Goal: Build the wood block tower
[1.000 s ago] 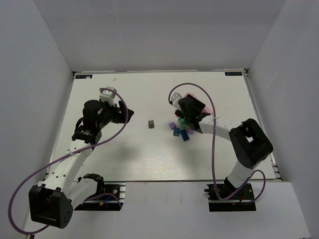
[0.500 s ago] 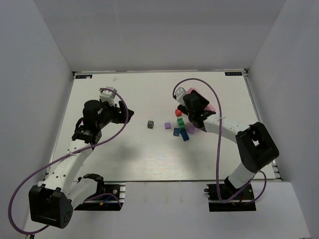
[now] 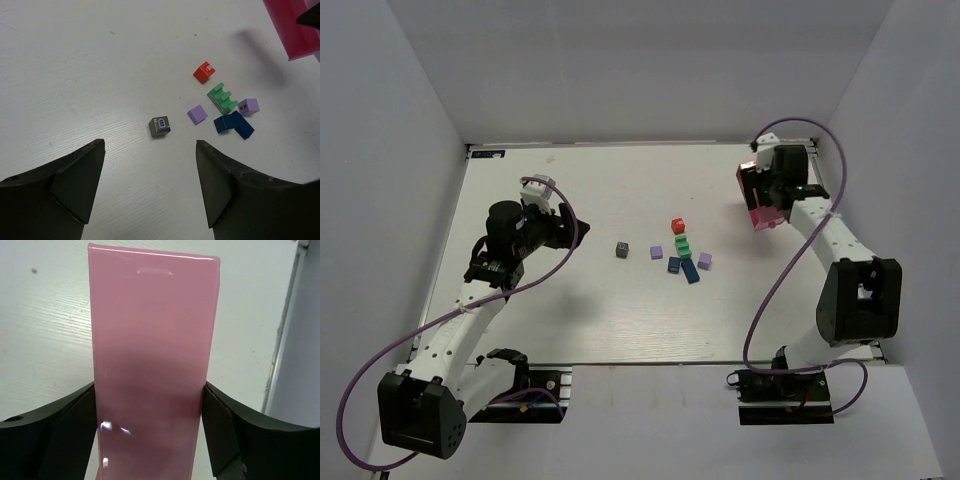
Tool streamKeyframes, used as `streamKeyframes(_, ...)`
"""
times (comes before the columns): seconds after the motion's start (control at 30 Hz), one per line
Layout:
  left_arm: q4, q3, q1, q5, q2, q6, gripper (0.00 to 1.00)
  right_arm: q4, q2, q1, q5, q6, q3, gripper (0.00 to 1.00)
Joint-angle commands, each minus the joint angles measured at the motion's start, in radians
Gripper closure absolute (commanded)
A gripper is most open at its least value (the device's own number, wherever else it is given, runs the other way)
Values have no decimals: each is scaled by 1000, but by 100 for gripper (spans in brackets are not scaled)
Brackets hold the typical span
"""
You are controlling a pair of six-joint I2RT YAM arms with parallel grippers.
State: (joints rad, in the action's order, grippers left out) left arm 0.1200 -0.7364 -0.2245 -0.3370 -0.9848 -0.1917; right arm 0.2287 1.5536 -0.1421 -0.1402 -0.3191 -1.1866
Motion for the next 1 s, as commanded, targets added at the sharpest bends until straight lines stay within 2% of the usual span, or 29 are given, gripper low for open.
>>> streamKeyframes(0.0,-2,-43,4,-27,18,8,17,145,74,134,321,115,-105,100)
streamKeyframes(0.07,-2,-43,4,-36,18,8,17,202,115,228,463,127,-166,100)
streamKeyframes(0.13,-2,-43,4,-36,18,8,17,228,157,278,528,130,-209,100)
streamKeyframes(0.17,-2,-43,4,-36,18,8,17,263,172,289,618,130,-217,100)
streamKeyframes(0.23,-11,-43,4,-36,28,8,17,282,217,314,701,112,-237,100)
streamKeyframes(0.4,-11,-43,4,-45,28,8,17,399,328,329,856,54,-308,100)
streamKeyframes(0.63,-11,-43,4,-54,18,8,17,460,434,331,967,49,-364,100)
streamKeyframes(0.8,-11,-43,4,-54,18,8,17,468,493,335,988,51,-407,100)
streamKeyframes(0.97,-11,-43,4,-54,9,17,17,472,565,338,981,52,-458,89)
